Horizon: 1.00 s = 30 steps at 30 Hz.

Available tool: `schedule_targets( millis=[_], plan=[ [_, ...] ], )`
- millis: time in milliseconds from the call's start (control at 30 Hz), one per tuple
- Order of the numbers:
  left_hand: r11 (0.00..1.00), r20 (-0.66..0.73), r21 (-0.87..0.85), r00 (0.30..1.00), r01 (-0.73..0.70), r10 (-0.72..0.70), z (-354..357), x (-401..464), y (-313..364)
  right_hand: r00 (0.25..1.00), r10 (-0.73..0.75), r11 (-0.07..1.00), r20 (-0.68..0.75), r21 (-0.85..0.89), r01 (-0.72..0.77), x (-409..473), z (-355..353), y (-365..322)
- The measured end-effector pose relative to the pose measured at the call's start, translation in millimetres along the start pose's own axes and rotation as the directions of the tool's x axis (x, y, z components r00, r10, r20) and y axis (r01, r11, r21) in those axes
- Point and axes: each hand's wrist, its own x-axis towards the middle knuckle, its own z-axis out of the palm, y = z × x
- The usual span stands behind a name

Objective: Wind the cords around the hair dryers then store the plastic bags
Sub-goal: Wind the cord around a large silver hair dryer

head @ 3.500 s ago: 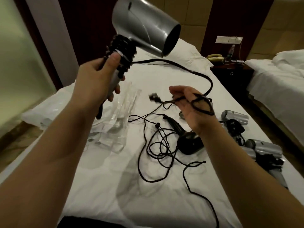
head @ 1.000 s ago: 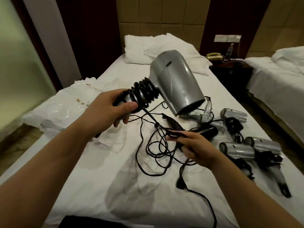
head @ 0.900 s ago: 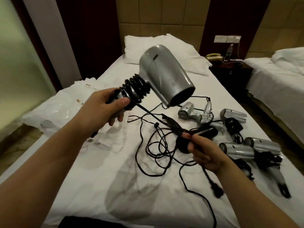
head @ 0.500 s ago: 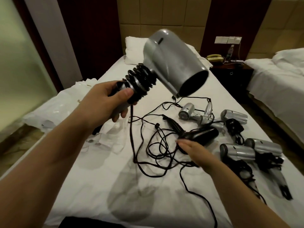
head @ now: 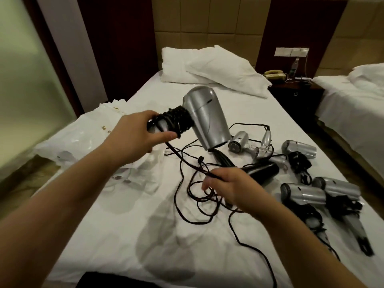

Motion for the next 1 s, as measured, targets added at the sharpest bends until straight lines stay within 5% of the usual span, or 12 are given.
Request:
schedule_targets(
  millis=[100,267,433,533,667,833,933,1000],
  plan=[
    [0.981,0.012,0.193,1.000,-0.010,0.008,12,-2,-15,0.993,-0.113,0.971,-0.043,-0.215,0.102,-3,-18,-18],
    [0.906,0.279,0.380,0.957,-0.189,0.082,30,-10,-18,0.953,-0.276,0.819,-0.122,-0.549,0.167,8,-44,-47],
    [0.806,0.510,0.412,0.841,-0.425,0.182,38,-18,-2,0.961,-0.276,0.799,-0.021,-0.561,0.217,31,-52,-57],
    [0.867,0.586,0.243,0.778,-0.435,0.227,39,-25,5,0.974,-0.176,0.867,0.141,-0.447,0.221,41,-54,-46],
    [0.948,0.589,-0.151,0.745,-0.279,0.313,40,-37,4,0.957,-0.087,0.987,0.276,-0.109,0.121,53,-56,-10],
    [0.868,0.508,-0.494,0.825,0.043,0.248,43,-41,-4,0.941,0.292,0.902,0.173,0.278,-0.331,80,-58,196],
    [0.754,0.412,-0.650,0.879,0.098,0.241,49,-42,-11,0.994,-0.028,0.912,0.108,0.409,-0.019,51,-29,169],
    [0.702,0.349,-0.701,0.919,0.126,0.184,54,-41,-14,0.996,0.005,0.954,0.091,0.298,-0.032,16,5,88]
  ],
)
